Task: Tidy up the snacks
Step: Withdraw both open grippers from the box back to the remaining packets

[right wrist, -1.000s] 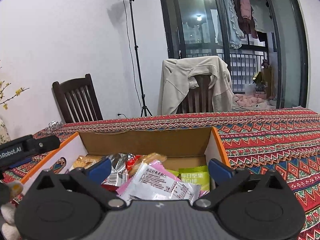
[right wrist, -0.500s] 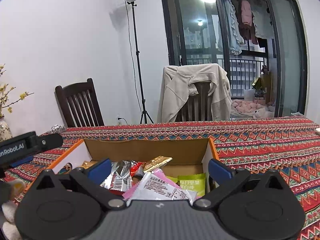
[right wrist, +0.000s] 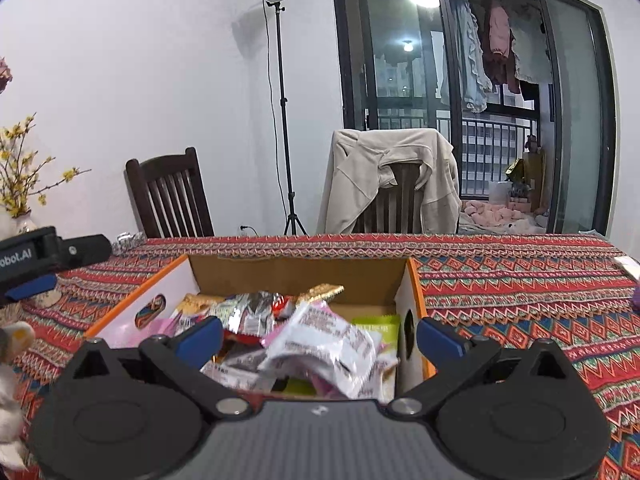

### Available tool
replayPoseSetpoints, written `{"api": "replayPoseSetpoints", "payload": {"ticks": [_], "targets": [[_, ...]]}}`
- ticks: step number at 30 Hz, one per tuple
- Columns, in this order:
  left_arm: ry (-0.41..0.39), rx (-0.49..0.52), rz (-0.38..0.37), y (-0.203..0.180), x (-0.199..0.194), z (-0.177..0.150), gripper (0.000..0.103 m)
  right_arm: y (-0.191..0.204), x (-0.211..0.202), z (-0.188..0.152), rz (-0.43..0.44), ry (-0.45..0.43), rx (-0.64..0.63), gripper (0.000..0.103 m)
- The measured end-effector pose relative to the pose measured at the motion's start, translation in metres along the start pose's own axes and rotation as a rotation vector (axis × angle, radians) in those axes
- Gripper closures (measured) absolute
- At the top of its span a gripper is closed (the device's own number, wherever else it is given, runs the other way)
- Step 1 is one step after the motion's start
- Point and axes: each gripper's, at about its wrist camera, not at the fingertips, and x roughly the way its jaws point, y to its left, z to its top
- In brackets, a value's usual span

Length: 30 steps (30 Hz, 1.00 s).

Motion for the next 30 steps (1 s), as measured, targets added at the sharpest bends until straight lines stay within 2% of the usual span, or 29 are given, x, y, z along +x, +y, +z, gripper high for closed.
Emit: {"api": "replayPoseSetpoints", "payload": {"ticks": [11,21,30], "targets": [[0.048,0.036,0.002,0.016,-0.025,-0.021,0.0,-0.004,-0.017,-0.027,0.004,0.055,-0.004,0.0],[0.148,0.073,0.005,0.031,-0.034,-0.05,0.0,-0.01,-0.02,-0.06,-0.007,0.137,-0.006,0.0],[0.183,0.097,0.007,0.037,-0.032,-0.075,0.0,-0.017,-0.021,-0.081,0.028,0.183,0.038,0.0]]}}
